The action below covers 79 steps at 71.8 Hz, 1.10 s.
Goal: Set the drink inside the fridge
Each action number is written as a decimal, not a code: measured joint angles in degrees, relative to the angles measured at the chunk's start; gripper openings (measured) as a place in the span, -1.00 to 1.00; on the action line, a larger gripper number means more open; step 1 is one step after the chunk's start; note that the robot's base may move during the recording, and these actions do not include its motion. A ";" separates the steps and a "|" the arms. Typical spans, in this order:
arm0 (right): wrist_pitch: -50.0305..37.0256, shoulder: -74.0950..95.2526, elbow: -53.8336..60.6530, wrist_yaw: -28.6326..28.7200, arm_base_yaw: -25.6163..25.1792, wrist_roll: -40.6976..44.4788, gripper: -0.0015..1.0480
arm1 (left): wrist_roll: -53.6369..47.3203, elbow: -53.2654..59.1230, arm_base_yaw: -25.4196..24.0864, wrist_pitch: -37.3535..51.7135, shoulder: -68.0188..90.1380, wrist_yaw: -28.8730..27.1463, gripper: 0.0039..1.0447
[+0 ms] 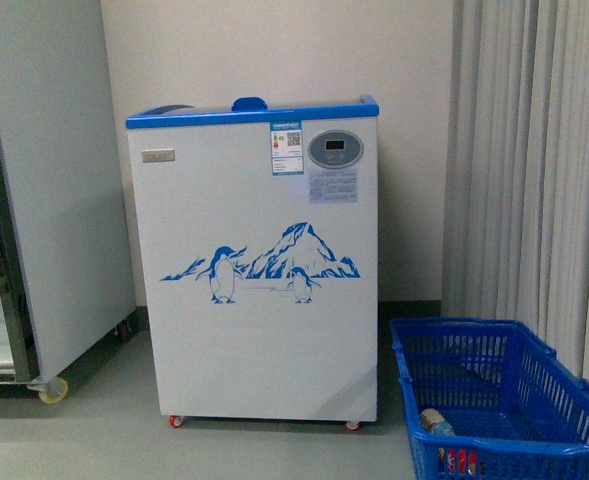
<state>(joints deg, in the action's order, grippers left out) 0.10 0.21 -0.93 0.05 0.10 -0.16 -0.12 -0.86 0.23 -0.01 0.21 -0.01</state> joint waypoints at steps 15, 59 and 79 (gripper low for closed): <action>0.00 0.00 0.00 0.00 0.00 0.00 0.85 | 0.00 0.00 0.00 0.00 0.00 0.00 0.85; 0.00 0.00 0.00 0.00 0.00 0.00 0.85 | 0.00 0.00 0.00 0.00 -0.02 0.02 0.85; 0.00 0.00 0.00 0.00 0.00 0.00 0.85 | 0.00 0.00 0.00 0.00 0.00 0.00 0.85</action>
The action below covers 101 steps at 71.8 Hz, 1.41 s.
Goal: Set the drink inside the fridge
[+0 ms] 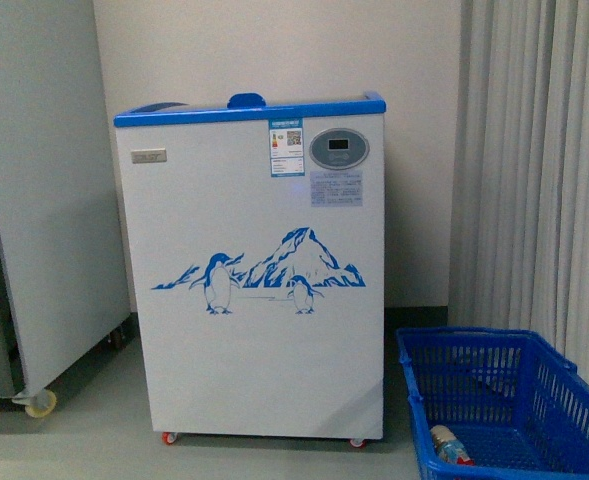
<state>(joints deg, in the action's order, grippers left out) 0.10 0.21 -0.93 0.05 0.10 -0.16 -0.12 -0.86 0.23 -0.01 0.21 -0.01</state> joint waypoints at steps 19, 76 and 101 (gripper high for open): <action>0.00 0.00 0.00 0.00 0.00 0.00 0.85 | 0.00 0.00 0.00 0.00 0.00 0.00 0.85; 0.00 0.00 0.00 -0.02 0.00 0.00 0.85 | 0.00 0.00 0.00 0.00 -0.02 0.04 0.85; 0.00 0.00 0.00 -0.02 0.00 0.00 0.85 | 0.00 0.00 0.00 0.00 0.00 0.02 0.85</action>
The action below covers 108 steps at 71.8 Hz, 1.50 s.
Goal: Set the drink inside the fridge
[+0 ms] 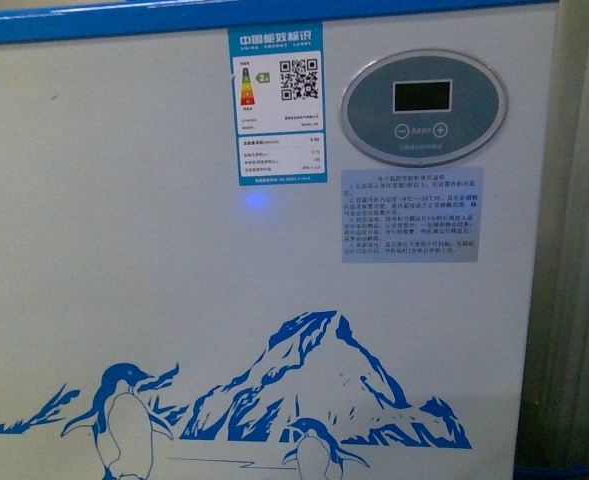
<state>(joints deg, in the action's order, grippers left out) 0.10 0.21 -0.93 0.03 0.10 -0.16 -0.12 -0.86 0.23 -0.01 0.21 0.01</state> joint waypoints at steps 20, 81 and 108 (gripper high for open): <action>11.50 42.38 -9.44 -6.43 -14.12 -6.95 0.85 | 0.00 0.00 0.00 0.00 0.00 0.02 0.85; -38.73 152.28 -47.30 -1.46 -14.99 16.02 0.85 | 0.00 0.00 0.00 0.00 0.00 -0.02 0.85; -31.34 166.33 -64.02 -3.98 -13.11 15.19 0.85 | 0.00 0.02 0.00 0.00 0.00 -0.02 0.85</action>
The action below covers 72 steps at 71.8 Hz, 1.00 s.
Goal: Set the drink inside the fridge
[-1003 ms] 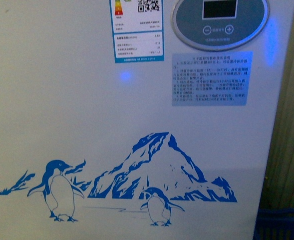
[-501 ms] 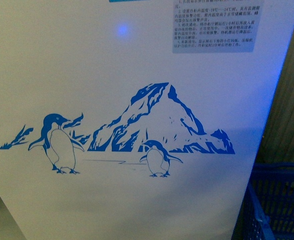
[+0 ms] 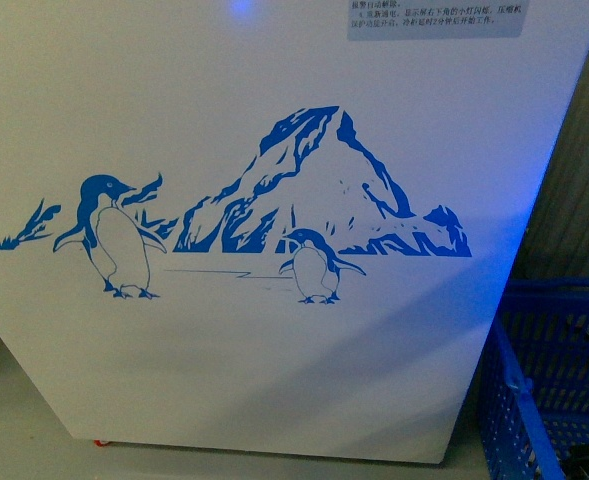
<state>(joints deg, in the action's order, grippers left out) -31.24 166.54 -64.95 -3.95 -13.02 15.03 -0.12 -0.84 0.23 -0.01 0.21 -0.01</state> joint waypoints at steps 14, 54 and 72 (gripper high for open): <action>4.24 3.15 -5.40 -0.55 0.66 -1.53 0.82 | 0.00 -0.02 0.00 0.00 0.00 0.00 0.85; 0.76 -13.03 9.22 -0.66 -1.07 -5.31 -0.24 | 0.00 -0.02 0.00 0.00 0.00 0.02 0.85; 1.95 -46.73 28.63 1.99 -1.25 -9.03 -0.24 | 0.00 -0.02 0.00 0.00 0.00 0.00 0.85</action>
<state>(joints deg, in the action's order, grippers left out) -29.30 119.81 -36.32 -1.96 -14.26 6.00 -0.12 -0.86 0.23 -0.01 0.21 -0.01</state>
